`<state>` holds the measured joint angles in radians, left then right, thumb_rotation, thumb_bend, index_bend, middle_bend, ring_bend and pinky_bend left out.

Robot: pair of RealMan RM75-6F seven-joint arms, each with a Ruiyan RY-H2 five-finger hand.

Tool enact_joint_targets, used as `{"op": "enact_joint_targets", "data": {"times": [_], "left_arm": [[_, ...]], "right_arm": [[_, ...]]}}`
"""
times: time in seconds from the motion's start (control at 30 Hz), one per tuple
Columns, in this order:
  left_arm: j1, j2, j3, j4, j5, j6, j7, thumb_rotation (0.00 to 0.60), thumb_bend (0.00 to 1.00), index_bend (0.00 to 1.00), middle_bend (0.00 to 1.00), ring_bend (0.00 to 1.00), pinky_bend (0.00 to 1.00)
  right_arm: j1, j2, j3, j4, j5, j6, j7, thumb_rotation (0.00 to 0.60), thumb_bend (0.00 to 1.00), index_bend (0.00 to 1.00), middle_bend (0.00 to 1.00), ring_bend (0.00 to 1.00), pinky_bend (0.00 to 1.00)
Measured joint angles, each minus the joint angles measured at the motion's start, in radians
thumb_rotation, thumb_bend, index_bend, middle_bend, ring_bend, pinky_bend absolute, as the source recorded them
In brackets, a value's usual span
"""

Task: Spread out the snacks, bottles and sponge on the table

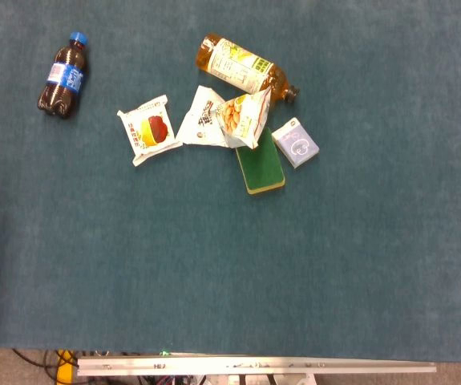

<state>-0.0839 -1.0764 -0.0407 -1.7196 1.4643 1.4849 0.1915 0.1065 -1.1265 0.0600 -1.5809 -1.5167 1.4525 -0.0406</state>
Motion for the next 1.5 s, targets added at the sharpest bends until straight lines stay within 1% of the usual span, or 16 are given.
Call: {"op": "enact_joint_targets", "data": {"times": [0.2,0.37,0.53,0.7,0.77,0.9,0.97,1.1,1.2,1.27,1.4,1.5], "left_arm": [[0.0,-0.001,0.002,0.0,0.007,0.001,-0.002,0.6,0.47,0.24,0.28,0.23,0.18],[0.002,0.001,0.004,-0.004,0.008,0.003,0.001,0.6,0.47,0.24,0.28,0.23,0.18],[0.003,0.009,0.004,-0.011,0.01,0.004,0.002,0.6,0.47,0.24,0.28,0.23,0.18],[-0.001,0.012,0.004,-0.016,0.017,0.0,-0.002,0.6,0.47,0.24,0.28,0.23,0.18],[-0.003,0.013,0.006,-0.017,0.025,-0.001,-0.004,0.6,0.47,0.24,0.28,0.23,0.18],[0.001,0.015,0.012,-0.019,0.037,0.007,-0.012,0.6,0.47,0.24,0.28,0.23,0.18],[0.005,0.019,0.014,-0.018,0.038,0.011,-0.016,0.6,0.47,0.24,0.28,0.23,0.18],[0.015,0.026,0.02,-0.017,0.041,0.02,-0.027,0.6,0.47,0.24,0.28,0.23,0.18],[0.022,0.03,0.028,-0.017,0.049,0.024,-0.033,0.6,0.47,0.24,0.28,0.23,0.18],[0.023,0.033,0.03,-0.017,0.05,0.024,-0.035,0.6,0.47,0.24,0.28,0.23,0.18],[0.032,0.039,0.035,-0.021,0.052,0.032,-0.037,0.6,0.47,0.24,0.28,0.23,0.18],[0.04,0.043,0.038,-0.022,0.054,0.041,-0.041,0.6,0.47,0.24,0.28,0.23,0.18]], "right_arm": [[0.002,0.004,-0.004,-0.001,-0.009,-0.001,0.004,0.6,0.51,0.62,0.54,0.59,0.63],[0.008,0.007,-0.005,-0.001,-0.034,0.007,0.034,0.6,0.5,0.62,0.54,0.59,0.63],[0.033,0.028,-0.006,-0.021,-0.068,-0.009,0.067,0.6,0.43,0.61,0.54,0.59,0.63],[0.076,0.054,0.0,-0.072,-0.107,-0.039,0.078,0.6,0.28,0.55,0.54,0.57,0.63],[0.102,0.065,0.005,-0.102,-0.121,-0.063,0.08,0.6,0.24,0.52,0.54,0.55,0.63],[0.158,0.081,0.017,-0.155,-0.139,-0.119,0.079,0.6,0.21,0.45,0.5,0.49,0.62],[0.187,0.09,0.023,-0.18,-0.141,-0.156,0.077,0.6,0.21,0.37,0.45,0.43,0.58],[0.238,0.108,0.037,-0.227,-0.13,-0.238,0.066,0.6,0.21,0.26,0.38,0.33,0.5],[0.287,0.113,0.052,-0.257,-0.106,-0.31,0.046,0.6,0.18,0.2,0.33,0.28,0.46],[0.325,0.111,0.064,-0.273,-0.083,-0.361,0.026,0.6,0.14,0.17,0.3,0.25,0.43],[0.398,0.092,0.09,-0.29,-0.027,-0.456,-0.023,0.6,0.13,0.12,0.26,0.21,0.39],[0.463,0.06,0.113,-0.291,0.027,-0.524,-0.076,0.6,0.12,0.11,0.25,0.19,0.37]]}}
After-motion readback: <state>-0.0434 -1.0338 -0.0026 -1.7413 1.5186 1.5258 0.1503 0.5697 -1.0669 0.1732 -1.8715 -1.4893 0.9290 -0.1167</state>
